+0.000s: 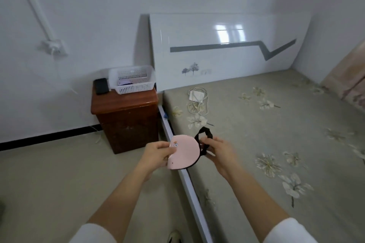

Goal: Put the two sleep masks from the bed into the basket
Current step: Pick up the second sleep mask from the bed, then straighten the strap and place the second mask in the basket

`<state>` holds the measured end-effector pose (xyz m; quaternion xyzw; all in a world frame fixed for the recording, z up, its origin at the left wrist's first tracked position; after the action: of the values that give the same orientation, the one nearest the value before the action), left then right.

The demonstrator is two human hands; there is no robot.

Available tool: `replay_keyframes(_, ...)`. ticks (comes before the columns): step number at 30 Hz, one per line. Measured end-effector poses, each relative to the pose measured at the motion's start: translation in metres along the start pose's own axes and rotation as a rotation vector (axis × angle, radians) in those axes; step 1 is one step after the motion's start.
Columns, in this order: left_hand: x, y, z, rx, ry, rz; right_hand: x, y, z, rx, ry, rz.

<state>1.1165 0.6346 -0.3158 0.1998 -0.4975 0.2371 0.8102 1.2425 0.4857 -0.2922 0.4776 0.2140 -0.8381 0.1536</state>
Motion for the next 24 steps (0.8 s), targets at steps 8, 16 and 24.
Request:
replay_keyframes(8, 0.033, 0.064, -0.085, 0.239, -0.02, 0.115, -0.065, -0.042, -0.094, -0.098, -0.138, -0.451)
replay_keyframes(16, 0.063, 0.123, -0.171, 0.238, -0.148, 0.153, -0.085, -0.136, -0.191, -0.005, 0.274, 0.443)
replay_keyframes(24, 0.125, 0.238, -0.293, 0.26, -0.271, -0.001, -0.115, -0.242, -0.286, -0.327, 0.276, 1.535)
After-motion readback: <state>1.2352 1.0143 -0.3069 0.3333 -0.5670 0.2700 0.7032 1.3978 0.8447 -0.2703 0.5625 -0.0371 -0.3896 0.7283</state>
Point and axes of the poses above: each hand's wrist, its own z-axis away from the middle knuckle, its own y-axis out of the back of the hand, x = y × z, the point moved 1 cm from there along -z, towards the middle knuckle, and after that the axes turned 3 degrees about -z, right-handed, at the moved point
